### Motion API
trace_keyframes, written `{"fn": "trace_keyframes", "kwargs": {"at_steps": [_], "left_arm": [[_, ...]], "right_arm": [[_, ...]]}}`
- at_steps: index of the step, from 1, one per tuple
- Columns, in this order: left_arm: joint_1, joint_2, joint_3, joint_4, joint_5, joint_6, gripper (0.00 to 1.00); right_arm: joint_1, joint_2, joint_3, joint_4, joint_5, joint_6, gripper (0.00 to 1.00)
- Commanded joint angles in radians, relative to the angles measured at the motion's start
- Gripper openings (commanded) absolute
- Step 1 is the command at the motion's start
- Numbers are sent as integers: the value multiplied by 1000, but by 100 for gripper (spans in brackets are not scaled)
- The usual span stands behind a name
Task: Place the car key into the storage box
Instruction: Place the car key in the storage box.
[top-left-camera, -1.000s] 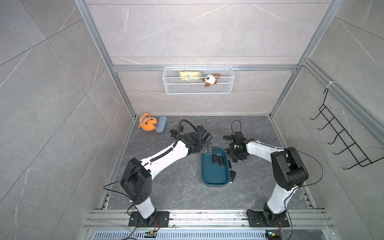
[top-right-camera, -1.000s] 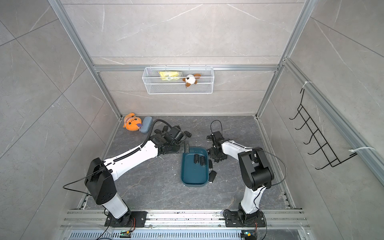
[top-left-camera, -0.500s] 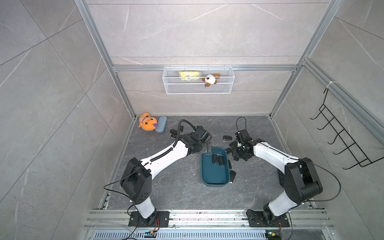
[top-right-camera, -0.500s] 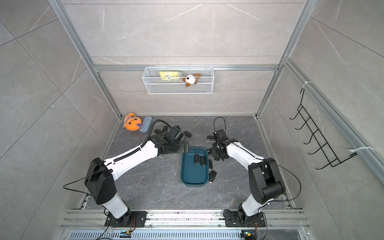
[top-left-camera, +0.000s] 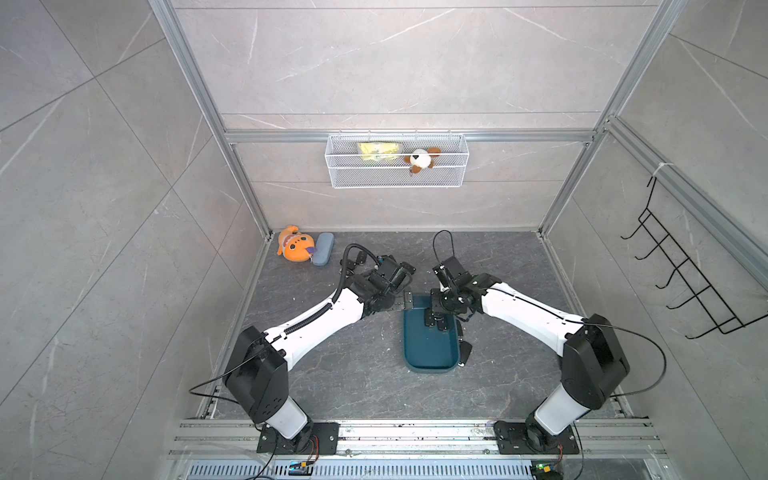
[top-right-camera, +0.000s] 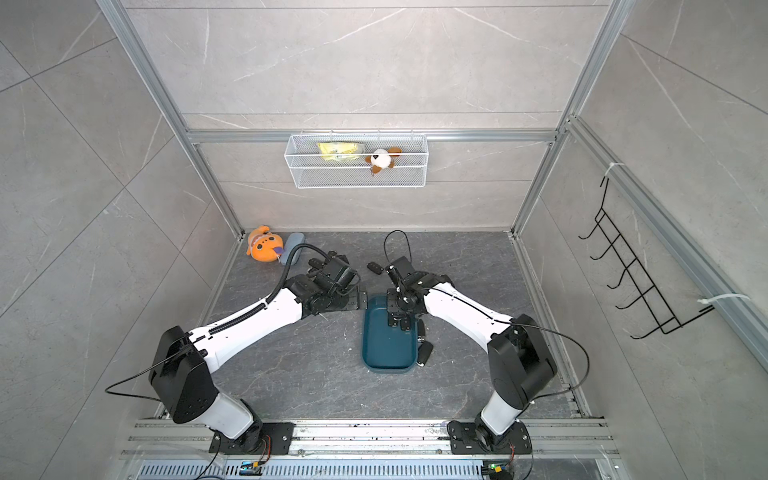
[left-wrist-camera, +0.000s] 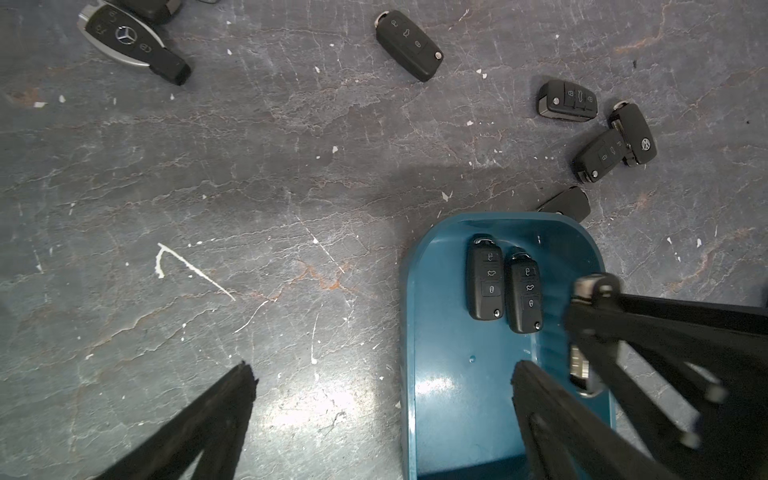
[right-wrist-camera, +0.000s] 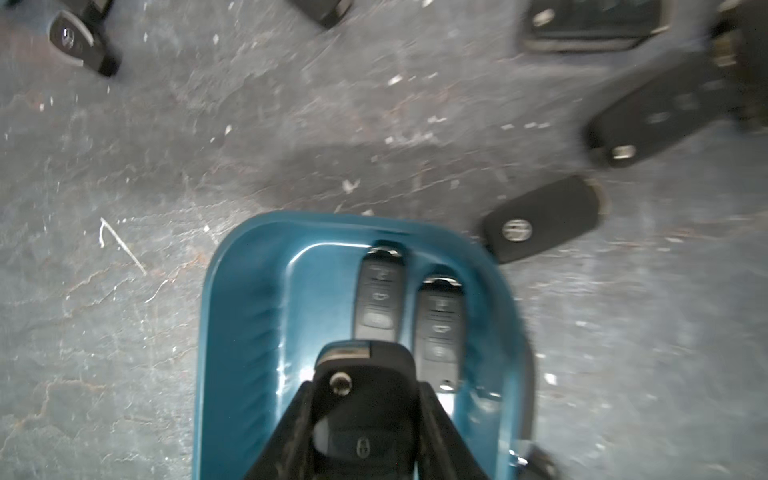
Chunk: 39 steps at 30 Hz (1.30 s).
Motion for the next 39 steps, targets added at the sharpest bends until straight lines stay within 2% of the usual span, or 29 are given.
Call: {"fn": "trace_keyframes", "kwargs": {"at_steps": [1,12,22,33,37,39], "left_arm": [[13,-69,-23,-4,-30,-16,100],[26,-161,-86,-37,-66,-37,100],[33,-178,-97,-48,-77,-40,100],[38,-163,-84,-44,-70,-37,100],[37,-155,-81,-41,-63,-36,100],[37,-152,-81,-41,-59,-35,100]], "right_arm": [[32,74,41,8,16,51,28],[77,254,152,38,8,84,28],[76,353,228,-19,82,104,28],[76,367,226,-79,150,106,29],[76,364,227,-74,141,92,32],[76,362,229,-73,139,89,38]]}}
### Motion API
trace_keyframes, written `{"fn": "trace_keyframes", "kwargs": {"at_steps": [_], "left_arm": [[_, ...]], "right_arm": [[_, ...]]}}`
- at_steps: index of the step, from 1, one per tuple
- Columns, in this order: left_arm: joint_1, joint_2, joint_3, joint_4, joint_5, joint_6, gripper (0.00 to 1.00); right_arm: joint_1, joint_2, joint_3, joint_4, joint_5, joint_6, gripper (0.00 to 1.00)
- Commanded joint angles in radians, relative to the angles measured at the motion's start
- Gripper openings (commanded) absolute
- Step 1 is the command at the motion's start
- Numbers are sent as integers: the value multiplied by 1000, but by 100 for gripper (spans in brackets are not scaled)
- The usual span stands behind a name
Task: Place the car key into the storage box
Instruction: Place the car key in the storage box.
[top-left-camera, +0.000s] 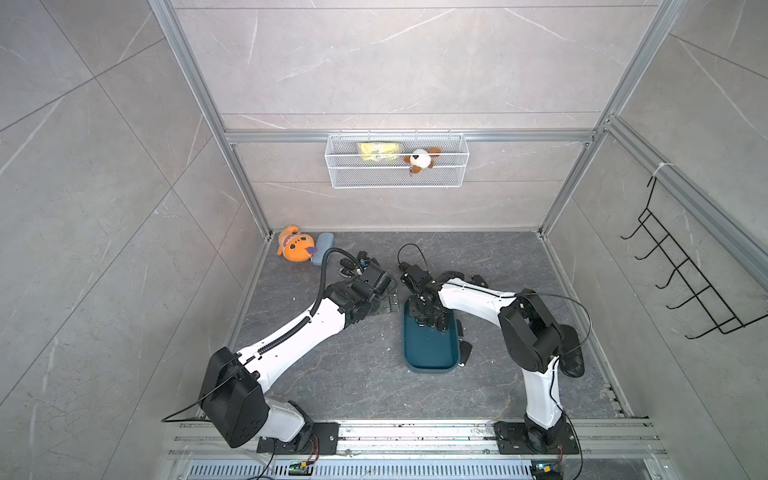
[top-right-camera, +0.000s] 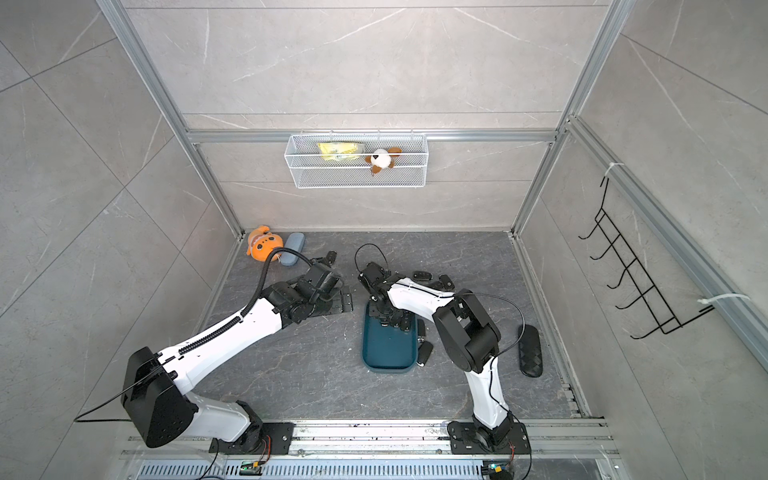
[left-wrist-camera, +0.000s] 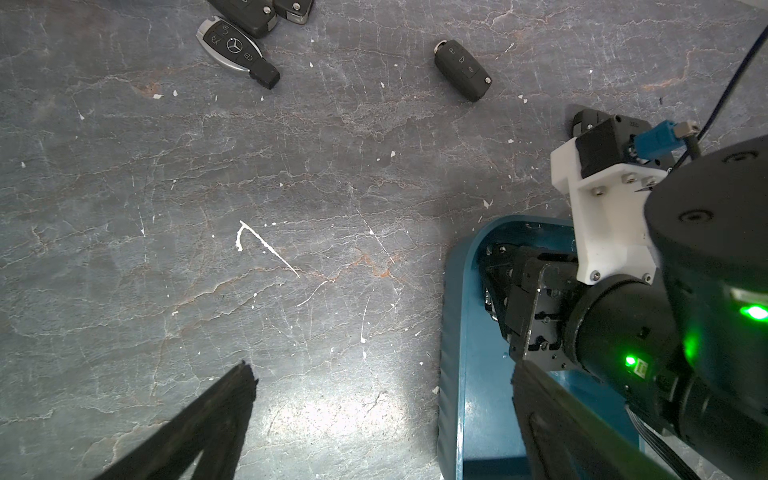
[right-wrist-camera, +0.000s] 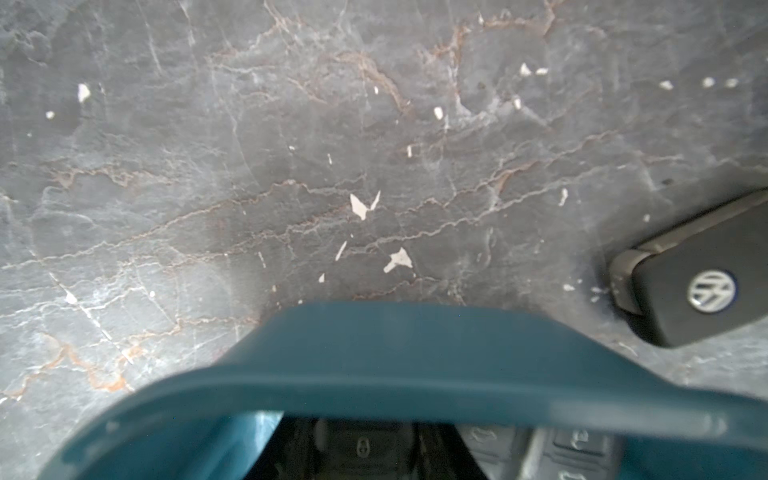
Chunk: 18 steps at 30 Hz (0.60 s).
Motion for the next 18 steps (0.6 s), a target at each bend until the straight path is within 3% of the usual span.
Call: {"fn": "trace_keyframes", "kwargs": {"at_steps": [1,4,18], "left_arm": [[6,-8,15,-3,4,-6,100],[7,-8,14,0,6,-4,100],[6,-13,0,18,17,-3,100]], "right_arm": [[4,3,16,-27,21,-1,41],[4,0,17,-25,16,-4,49],[5,-99,-14,-17,-7,-2,52]]}}
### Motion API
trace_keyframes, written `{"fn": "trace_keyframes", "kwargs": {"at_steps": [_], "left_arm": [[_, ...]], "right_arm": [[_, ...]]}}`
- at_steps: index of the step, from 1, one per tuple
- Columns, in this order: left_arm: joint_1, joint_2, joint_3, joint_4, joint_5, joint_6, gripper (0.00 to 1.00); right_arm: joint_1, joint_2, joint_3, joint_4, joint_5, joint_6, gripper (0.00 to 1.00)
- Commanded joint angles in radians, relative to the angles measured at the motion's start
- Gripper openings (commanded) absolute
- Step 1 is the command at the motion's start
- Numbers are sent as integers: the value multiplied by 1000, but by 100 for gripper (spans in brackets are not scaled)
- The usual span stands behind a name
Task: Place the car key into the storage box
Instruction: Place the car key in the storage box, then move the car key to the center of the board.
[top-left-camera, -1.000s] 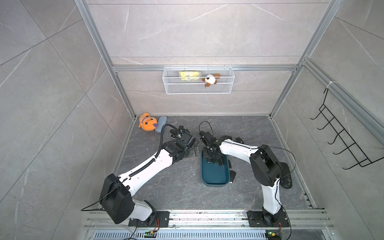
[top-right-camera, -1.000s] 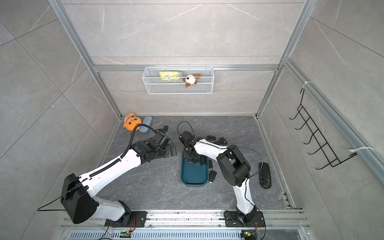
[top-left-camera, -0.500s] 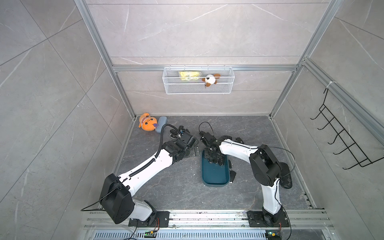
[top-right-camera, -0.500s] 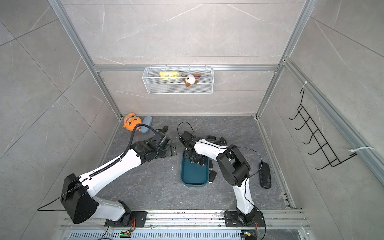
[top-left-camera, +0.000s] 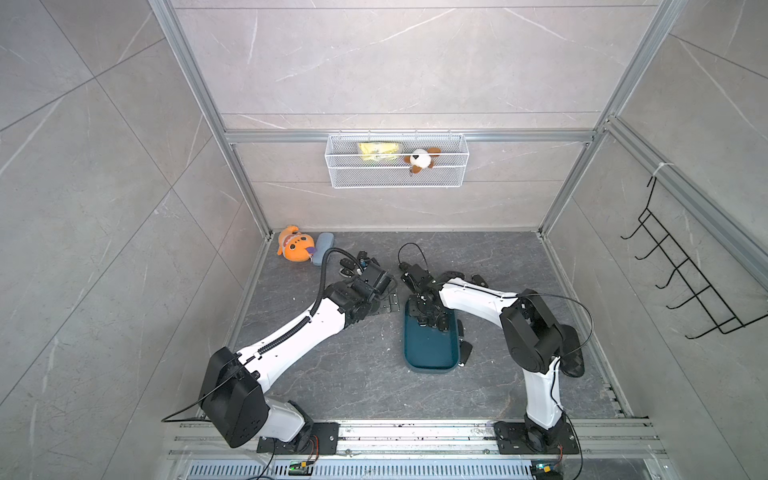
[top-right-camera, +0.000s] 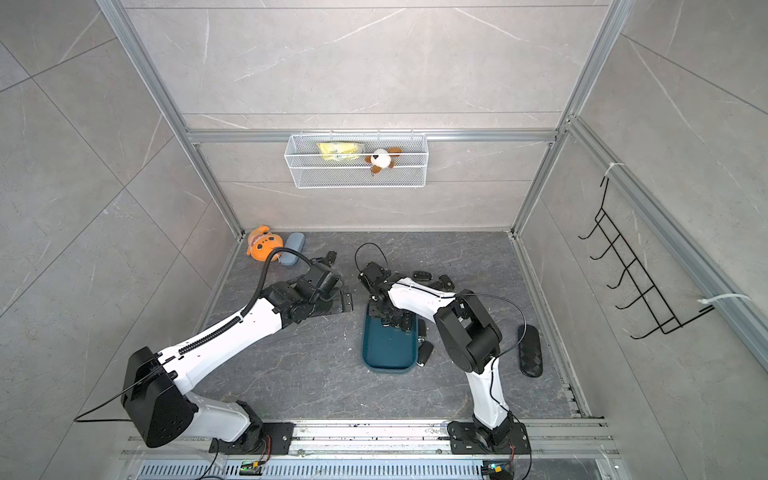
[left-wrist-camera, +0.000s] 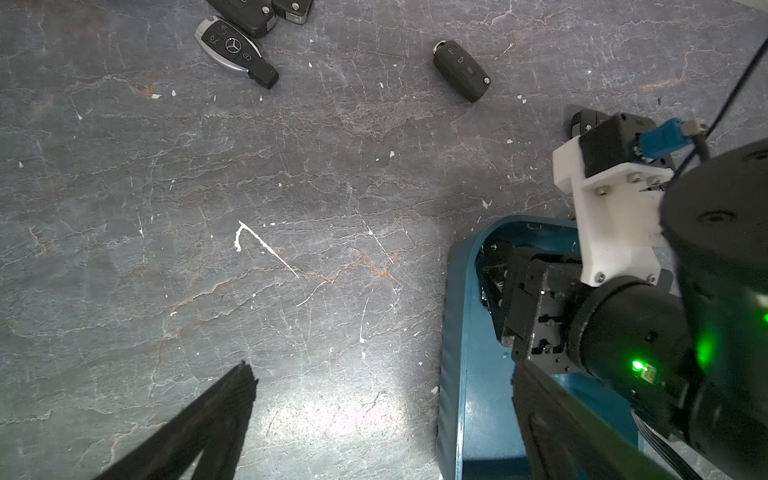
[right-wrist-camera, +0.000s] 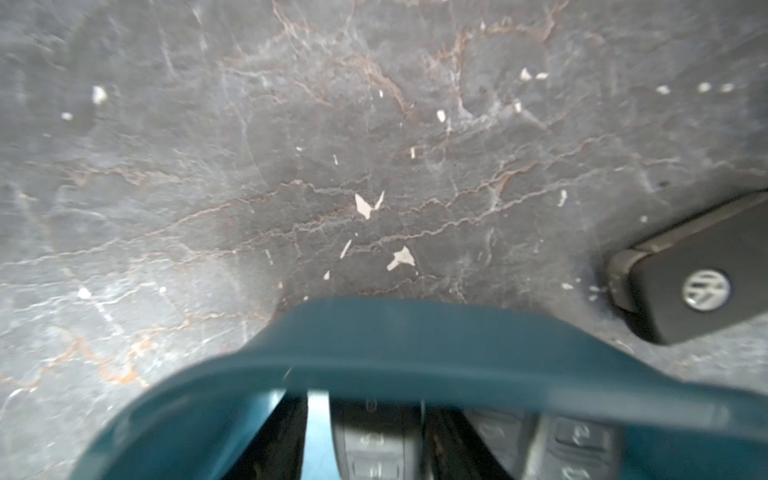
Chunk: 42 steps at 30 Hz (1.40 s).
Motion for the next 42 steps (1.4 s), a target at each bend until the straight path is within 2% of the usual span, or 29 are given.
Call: {"fn": "trace_keyframes", "kwargs": {"at_steps": [1,4,7,10,16,26,32,42], "left_arm": [[4,-11,0,20,15,0,100],[4,-2,6,31,21,11,100],[6,14,21,35,19,17,100],[8,38,37,58,36,45,100],[31,108,102,53,36,63,100],[178,258,226,35,65,92,98],[204,421,401,21,77,154,96],[202,726,723,15,153,172,96]], "right_arm": [[4,-93,-15,-19,-1,2,54],[4,-144,-34,-21,4,-8,64],[4,-200,-53,-23,28,-17,79],[1,-253,-68,-27,55,-23,99],[-21,-336,-100,-19,71,-41,99],[-51,-488,-223,97,9,-65,99],[-56,-560,-278,144,1,-79,99],[-74,-631,-304,97,25,-98,99]]}}
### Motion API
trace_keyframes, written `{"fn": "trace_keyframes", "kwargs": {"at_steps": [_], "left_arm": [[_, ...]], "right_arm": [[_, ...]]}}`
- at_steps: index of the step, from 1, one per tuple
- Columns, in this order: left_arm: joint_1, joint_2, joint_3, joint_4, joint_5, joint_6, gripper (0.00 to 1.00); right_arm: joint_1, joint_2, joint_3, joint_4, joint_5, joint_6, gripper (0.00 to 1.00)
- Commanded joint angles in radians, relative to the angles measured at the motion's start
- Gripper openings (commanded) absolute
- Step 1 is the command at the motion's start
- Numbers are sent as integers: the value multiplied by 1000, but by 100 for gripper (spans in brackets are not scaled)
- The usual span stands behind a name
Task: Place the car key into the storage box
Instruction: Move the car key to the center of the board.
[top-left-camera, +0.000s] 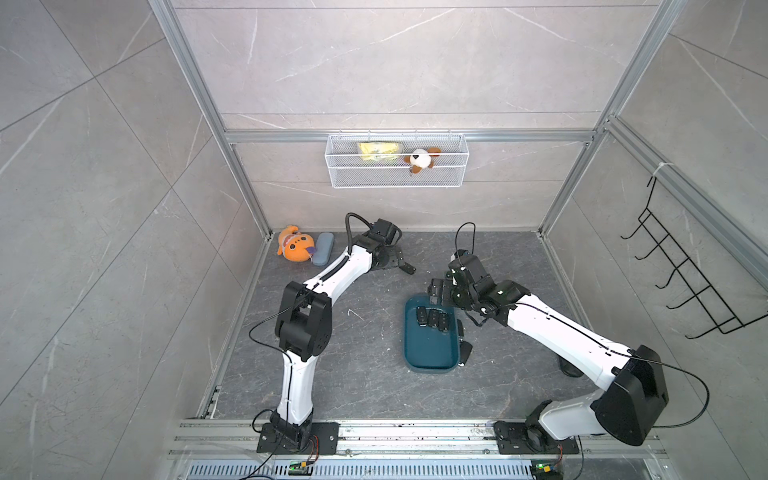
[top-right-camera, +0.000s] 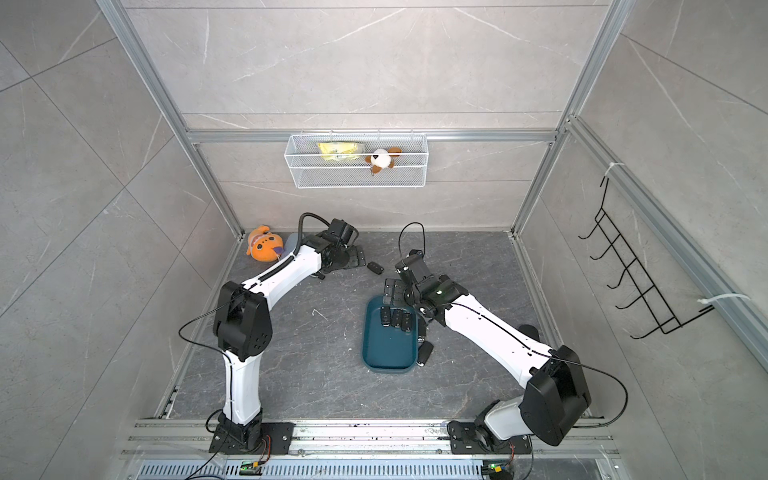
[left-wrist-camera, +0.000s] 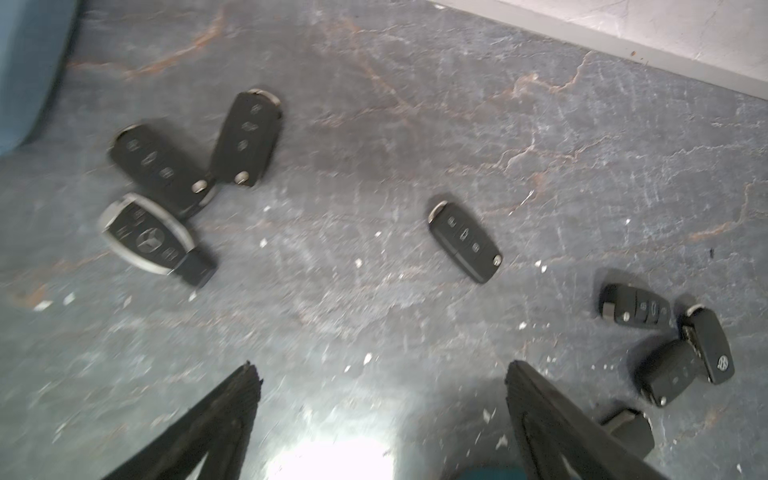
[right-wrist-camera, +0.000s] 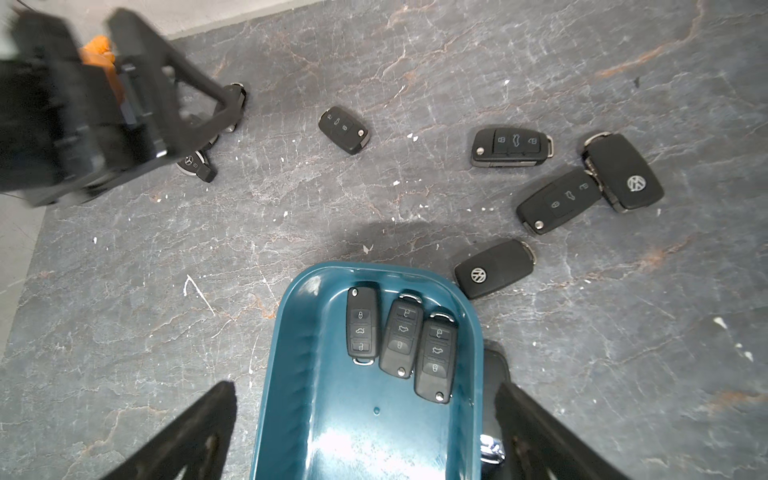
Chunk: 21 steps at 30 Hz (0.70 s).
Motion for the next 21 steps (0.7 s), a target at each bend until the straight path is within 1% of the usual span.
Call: {"fn": "trace_keyframes", "kwargs": {"at_steps": [1,6,9,14,17,21], "left_arm": [[-7,81,105,-13,54,30,96],[-11,194,209,56,119,36,94],[-16,281,299,58,125,40,93],[-26,417,444,12,92,55,93],[-35,469,493,-3,64,77,93],[-46,511,523,-9,18,109,93]], "right_arm": [[-9,-43,-18,-24,19,-24,99],[-19,-68,-27,-43,23,-24,99],[-21,-79,-32,-57,23,-18,99],[-21,-101,-44,-70,27,-4,99],[-21,-110,-51,-78,29,1,99],[-21,-120,-65,-85,30,7,99]]}}
